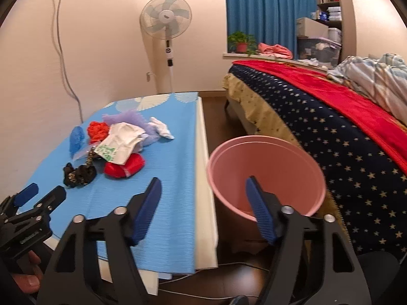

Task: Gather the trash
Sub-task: 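Grasp the black-gold cloth with the left tool while the right tool grasps the white paper bag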

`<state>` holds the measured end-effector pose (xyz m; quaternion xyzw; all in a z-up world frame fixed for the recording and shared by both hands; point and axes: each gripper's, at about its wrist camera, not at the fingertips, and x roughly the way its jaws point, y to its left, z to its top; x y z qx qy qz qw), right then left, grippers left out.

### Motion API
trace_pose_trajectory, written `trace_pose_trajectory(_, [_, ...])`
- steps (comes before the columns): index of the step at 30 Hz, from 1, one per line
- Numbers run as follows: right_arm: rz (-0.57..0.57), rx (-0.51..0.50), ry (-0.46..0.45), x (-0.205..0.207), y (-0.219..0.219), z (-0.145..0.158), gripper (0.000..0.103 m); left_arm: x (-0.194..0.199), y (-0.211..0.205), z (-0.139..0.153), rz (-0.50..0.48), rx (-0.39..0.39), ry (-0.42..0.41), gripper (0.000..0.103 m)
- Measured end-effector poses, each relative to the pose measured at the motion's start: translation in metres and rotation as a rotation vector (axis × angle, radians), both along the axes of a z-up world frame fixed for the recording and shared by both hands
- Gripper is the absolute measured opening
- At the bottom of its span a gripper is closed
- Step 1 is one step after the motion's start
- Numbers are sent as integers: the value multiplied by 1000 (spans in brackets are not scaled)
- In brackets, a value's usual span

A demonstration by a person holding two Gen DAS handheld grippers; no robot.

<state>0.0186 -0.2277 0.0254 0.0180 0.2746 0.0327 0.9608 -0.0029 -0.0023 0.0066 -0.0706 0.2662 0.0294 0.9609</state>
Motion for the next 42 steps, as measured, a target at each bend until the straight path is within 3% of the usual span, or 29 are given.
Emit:
trace_pose_trajectory(4, [48,45,-7,11,10,5,58,6,9,0,41,-27,6,83])
trace_pose_trajectory(12, [141,115,-11,43,41,10,45,26,20,5,106,-28,-6,58])
trace_pose_trajectory(26, [195,219,116,118,86,-27,46,65,47,-12,227,-56,38,54])
trace_pose_trajectory(36, [225,246,181,133,99,-45,47,78,60,-30,240,-95,92,49])
trace_pose_trajectory(39, [233,242,177,133,102,-45,42,81,62,-34,245,-103,103,46])
trace_pose_trajectory(42, [247,226,171,132,105,-43,27,84,62,-37,235,-107,114,37])
